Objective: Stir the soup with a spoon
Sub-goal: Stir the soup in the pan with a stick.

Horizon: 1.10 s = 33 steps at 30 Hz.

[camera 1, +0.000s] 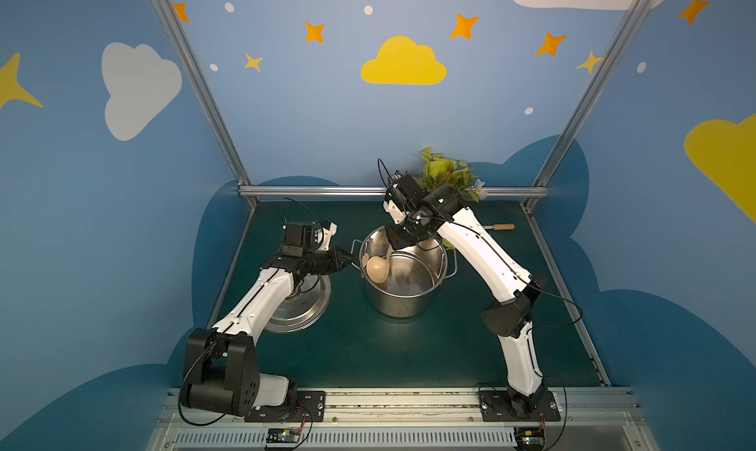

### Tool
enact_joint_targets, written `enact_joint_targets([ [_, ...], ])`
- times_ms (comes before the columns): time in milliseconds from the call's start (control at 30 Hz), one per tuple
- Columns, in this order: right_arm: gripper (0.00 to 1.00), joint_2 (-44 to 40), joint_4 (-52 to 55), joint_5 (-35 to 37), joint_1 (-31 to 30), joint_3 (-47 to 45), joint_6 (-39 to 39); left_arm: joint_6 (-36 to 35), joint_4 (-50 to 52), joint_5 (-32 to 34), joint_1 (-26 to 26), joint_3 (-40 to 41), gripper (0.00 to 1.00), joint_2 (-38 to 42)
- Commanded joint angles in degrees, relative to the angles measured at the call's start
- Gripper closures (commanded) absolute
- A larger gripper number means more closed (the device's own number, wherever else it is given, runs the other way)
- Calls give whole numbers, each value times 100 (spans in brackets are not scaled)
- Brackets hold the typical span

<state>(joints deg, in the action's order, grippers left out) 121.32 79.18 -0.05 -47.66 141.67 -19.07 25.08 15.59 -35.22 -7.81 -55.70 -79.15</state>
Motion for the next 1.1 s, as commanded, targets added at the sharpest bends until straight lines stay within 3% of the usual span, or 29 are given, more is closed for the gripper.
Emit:
enact_joint_targets([
  [0, 100, -412, 299, -33, -186, -289, -16, -99, 13, -200, 24, 59, 84, 141],
  [367, 100, -1689, 302, 448, -108, -2103, -297, -86, 1, -188, 23, 68, 85, 146],
  [867, 100, -2444, -145, 165, 745, -2535, -726, -115, 40, -117, 25, 77, 82, 186],
  [1067, 100, -3106, -802, -112, 953, -3167, -1058, -96, 27, -109, 30, 77, 79, 202],
])
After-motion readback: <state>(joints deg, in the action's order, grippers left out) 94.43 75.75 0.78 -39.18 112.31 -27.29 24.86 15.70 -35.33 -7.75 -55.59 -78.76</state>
